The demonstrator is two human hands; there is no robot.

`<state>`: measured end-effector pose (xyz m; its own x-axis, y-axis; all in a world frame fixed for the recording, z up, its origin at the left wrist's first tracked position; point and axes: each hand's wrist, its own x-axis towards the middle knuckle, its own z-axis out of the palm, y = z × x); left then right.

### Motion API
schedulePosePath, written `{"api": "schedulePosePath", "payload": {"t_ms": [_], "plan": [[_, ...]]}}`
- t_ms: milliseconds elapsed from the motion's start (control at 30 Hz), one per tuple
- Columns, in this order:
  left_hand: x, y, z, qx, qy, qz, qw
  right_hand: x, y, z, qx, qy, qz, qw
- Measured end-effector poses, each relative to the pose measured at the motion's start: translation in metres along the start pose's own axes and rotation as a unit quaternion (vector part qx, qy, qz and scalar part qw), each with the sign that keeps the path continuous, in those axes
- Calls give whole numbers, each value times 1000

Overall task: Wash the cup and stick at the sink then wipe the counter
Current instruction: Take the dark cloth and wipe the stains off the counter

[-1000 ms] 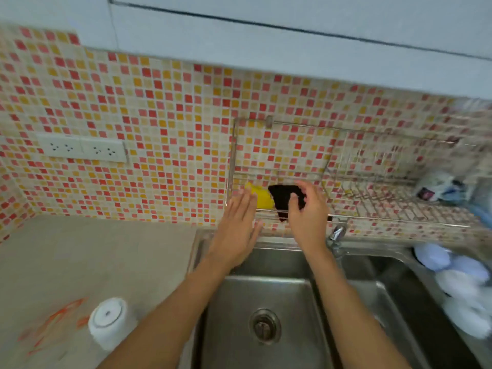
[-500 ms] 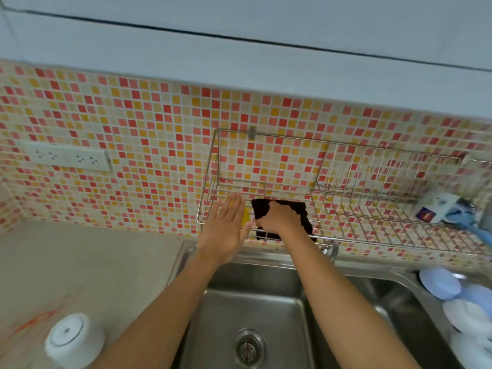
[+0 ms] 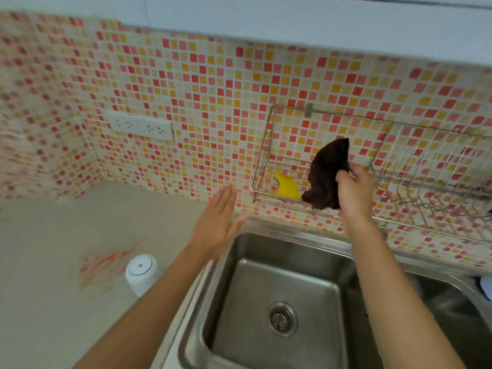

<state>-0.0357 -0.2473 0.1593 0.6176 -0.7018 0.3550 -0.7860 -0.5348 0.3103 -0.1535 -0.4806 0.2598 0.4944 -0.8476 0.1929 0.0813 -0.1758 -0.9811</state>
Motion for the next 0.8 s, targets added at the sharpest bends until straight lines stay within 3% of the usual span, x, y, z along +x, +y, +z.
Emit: {"api": "schedulePosePath", "payload": {"t_ms": [67,133,233,333,433,467,533,600,800], "plan": [[-35,-37,-9,-14,33,-40,999,-32,-4,22,92,-42,42,994],[-67,-70,-15,-43,56,-97,993,-66,10,49,104,-98,81,986],[-111,-116,-13,-71,73,-175,979,-125,58,97,63,-170,144,973],[-149,-153,-3,-137,55,-229,962,-185,111,140,-30,-188,170,967],[-171,-185,12,-229,8,-277,933,-231,153,178,-185,-236,137,944],[-174,-194,19,-248,-7,-281,927,-241,167,189,-241,-279,126,921],[-177,-209,33,-287,-32,-267,919,-254,195,207,-386,-363,106,841],[-177,-214,44,-326,-44,-258,908,-257,214,220,-478,-383,61,788],[-176,-227,70,-400,-27,-278,873,-237,272,247,-532,-327,-91,776]]}}
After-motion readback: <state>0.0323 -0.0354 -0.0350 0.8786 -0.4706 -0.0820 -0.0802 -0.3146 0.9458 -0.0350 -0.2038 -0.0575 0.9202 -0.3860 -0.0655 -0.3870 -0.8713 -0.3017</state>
